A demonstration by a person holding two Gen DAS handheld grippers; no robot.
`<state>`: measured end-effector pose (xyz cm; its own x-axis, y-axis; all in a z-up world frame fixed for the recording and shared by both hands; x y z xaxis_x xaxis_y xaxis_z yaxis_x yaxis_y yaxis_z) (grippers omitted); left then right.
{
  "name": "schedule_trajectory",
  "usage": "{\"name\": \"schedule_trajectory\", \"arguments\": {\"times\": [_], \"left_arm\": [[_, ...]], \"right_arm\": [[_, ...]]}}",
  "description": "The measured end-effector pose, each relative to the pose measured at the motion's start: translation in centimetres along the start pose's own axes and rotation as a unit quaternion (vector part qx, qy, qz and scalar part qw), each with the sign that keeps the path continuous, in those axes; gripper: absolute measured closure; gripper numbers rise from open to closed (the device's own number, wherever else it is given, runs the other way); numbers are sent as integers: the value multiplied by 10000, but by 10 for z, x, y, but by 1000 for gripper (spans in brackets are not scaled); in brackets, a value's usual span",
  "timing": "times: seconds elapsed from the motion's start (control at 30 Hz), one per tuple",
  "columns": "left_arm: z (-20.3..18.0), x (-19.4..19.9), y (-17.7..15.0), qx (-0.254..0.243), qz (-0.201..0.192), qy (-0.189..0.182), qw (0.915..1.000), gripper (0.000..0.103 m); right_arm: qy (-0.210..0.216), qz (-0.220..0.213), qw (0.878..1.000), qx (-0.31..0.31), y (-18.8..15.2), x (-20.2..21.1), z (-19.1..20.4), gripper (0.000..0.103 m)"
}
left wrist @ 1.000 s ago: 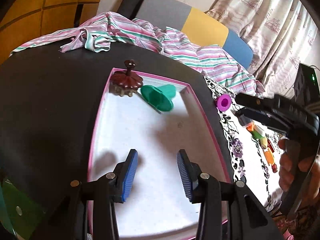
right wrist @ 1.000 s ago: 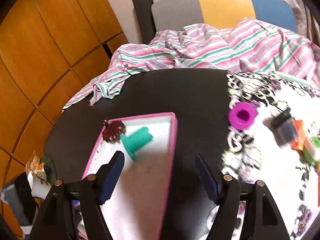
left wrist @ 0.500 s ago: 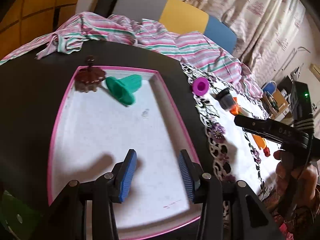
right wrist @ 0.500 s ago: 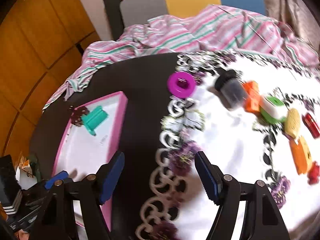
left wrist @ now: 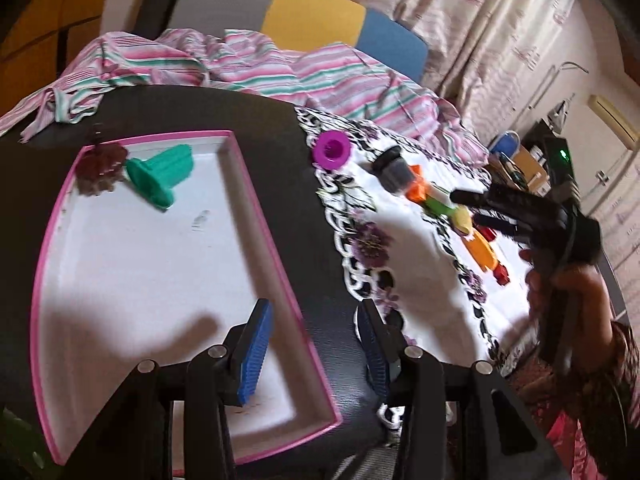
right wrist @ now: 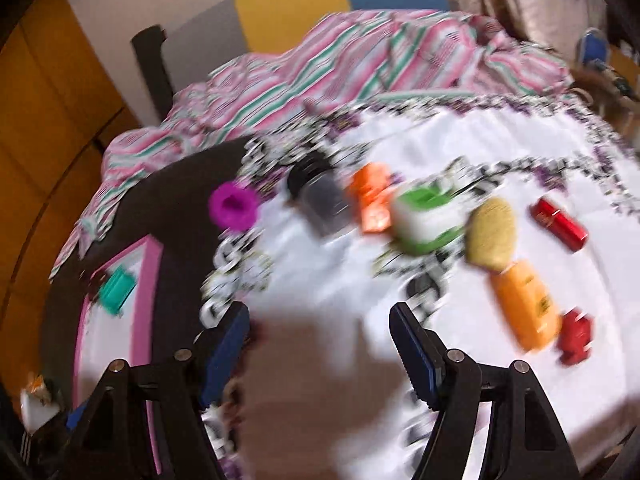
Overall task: Organize rigid objects
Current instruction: 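Move the right tool to the white box with green lid and grasp it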
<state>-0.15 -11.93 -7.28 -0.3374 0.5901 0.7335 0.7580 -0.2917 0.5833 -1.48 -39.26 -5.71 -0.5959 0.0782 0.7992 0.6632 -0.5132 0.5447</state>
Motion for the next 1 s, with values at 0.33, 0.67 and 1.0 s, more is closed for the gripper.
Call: {"name": "schedule_trajectory", "arguments": {"times": [0.33, 0.67, 1.0], "left_arm": [[-28, -6, 0, -292, 92, -69, 9995, 59], [-36, -18, -1, -335, 248, -38, 9991, 59], [-63, -31, 5, -532, 357, -154, 9978, 59]], "right_arm": [[-706, -221, 9972, 115, 54, -25, -58, 30], [-729, 173, 9971, 120, 52, -68, -67, 35], [-788, 338, 9950, 519, 46, -81, -58, 42]]}}
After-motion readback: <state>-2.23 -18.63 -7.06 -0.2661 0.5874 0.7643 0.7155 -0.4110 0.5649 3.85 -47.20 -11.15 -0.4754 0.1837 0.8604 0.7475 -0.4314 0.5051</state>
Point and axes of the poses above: each gripper's, at about its wrist camera, not at the fingertips, and x roughly against the way its jaws point, z to its left, y to its top, the point moved 8 cm from there along -x, roughly the way its jaws point, and after that the axes turned 1 degree about y, right-handed, at the moved point
